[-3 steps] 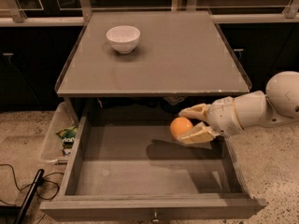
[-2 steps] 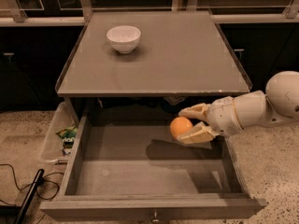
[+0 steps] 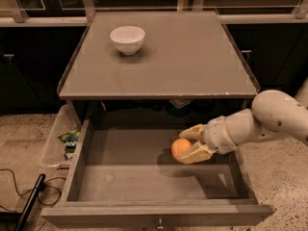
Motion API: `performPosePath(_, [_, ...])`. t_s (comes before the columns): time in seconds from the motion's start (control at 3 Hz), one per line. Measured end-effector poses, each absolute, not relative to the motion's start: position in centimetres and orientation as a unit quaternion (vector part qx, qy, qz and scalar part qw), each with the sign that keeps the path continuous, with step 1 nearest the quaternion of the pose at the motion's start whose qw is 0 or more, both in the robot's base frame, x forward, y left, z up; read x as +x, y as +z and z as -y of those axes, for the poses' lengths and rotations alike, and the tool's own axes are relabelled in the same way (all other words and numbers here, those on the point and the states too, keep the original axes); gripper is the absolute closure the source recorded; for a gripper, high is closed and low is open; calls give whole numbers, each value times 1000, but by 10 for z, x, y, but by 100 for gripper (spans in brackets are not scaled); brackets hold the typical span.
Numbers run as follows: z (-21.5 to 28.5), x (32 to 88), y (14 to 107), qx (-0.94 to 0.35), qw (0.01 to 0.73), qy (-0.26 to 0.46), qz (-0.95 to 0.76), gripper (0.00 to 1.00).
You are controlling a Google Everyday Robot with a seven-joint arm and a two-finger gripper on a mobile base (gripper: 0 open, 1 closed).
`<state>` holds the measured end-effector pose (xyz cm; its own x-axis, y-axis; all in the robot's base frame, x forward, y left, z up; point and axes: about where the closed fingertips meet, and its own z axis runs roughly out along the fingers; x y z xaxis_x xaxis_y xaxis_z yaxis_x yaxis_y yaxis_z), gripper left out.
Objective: Place orange into top drawer
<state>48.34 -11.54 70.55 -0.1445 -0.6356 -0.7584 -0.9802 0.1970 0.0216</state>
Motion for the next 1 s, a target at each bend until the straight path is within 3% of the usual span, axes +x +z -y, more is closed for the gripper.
performPosePath(1.0, [119, 479, 621, -556, 262, 268, -742, 100])
